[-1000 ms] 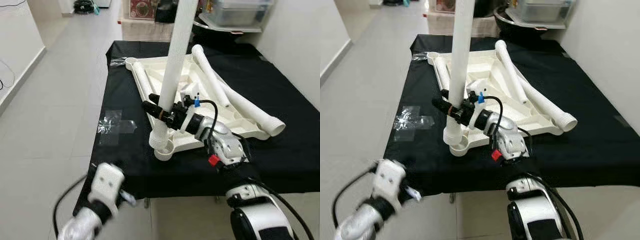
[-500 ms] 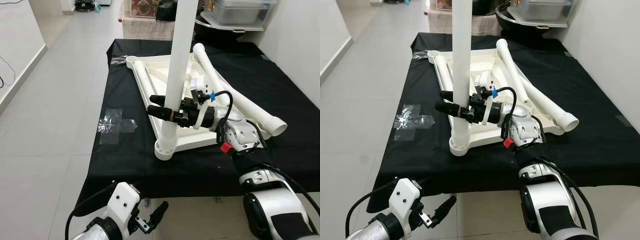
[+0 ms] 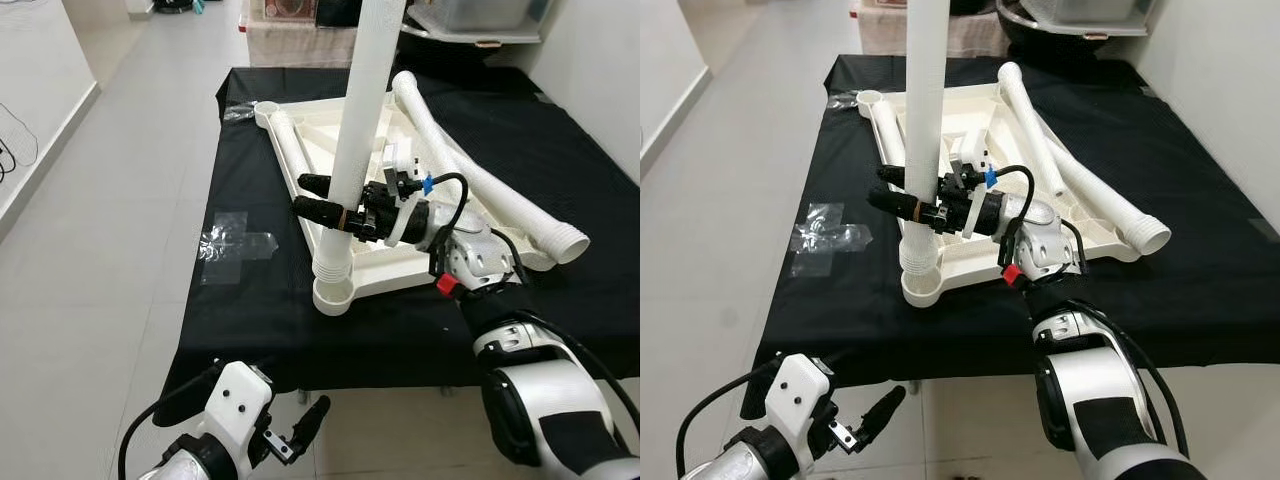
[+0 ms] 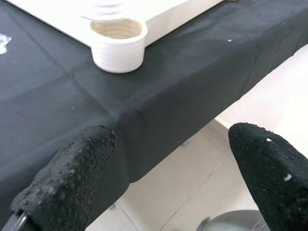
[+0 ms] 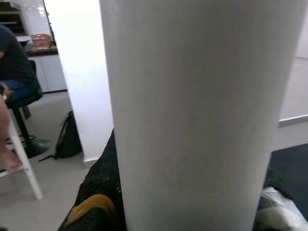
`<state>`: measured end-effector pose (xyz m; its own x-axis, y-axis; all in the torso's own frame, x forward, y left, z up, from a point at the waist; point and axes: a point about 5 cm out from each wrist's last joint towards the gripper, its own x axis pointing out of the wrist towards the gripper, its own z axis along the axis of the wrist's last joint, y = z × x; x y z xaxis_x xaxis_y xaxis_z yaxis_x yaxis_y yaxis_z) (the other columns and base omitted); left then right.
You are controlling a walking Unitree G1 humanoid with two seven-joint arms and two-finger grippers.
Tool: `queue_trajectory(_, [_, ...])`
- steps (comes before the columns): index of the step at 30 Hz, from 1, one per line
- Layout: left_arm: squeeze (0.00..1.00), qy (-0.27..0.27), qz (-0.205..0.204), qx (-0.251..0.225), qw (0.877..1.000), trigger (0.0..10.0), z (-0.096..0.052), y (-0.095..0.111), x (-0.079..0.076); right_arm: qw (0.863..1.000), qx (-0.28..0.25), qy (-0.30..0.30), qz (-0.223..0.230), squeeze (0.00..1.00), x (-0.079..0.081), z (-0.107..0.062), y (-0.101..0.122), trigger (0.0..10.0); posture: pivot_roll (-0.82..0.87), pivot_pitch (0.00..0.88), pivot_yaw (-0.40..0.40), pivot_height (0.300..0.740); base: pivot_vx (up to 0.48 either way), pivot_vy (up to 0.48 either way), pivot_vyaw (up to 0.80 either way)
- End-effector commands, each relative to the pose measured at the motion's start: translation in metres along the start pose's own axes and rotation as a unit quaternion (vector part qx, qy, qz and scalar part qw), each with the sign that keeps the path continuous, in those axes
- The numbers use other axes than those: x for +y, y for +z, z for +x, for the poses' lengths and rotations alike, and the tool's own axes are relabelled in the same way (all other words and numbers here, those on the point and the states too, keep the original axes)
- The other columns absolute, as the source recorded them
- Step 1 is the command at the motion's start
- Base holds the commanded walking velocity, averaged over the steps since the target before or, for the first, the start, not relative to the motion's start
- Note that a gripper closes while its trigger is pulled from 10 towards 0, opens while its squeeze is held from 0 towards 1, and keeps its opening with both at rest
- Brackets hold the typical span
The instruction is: Building children table
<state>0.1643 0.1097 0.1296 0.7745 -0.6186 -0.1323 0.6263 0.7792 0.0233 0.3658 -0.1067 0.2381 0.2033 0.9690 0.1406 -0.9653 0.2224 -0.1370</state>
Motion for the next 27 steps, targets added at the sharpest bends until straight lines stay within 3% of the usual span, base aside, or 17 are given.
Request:
queue_trajectory(1, [0.0,-0.003,-0.005,0.009,1.0,10.0,-0.003,-0.001,-0.001,1.0,0.008,0.01,-0.01,0.0,0.001,0.0,-0.001,0.0,0.19,0.193,-0.06,0.74,0.0,0.0,0.0])
queue_trajectory(18, [0.0,-0.002,-0.003,0.021,1.0,10.0,-0.007,-0.003,0.001,0.999,0.016,0.048,-0.008,0.0,0.007,-0.011,-0.005,0.0,0.2,0.181,-0.041,0.74,0.0,0.0,0.0])
queue_trajectory(27, [0.0,-0.005,0.004,0.022,1.0,10.0,-0.007,-0.003,0.002,0.998,0.015,0.064,-0.009,0.0,0.015,-0.002,-0.01,0.0,0.2,0.173,-0.035,0.74,0.0,0.0,0.0])
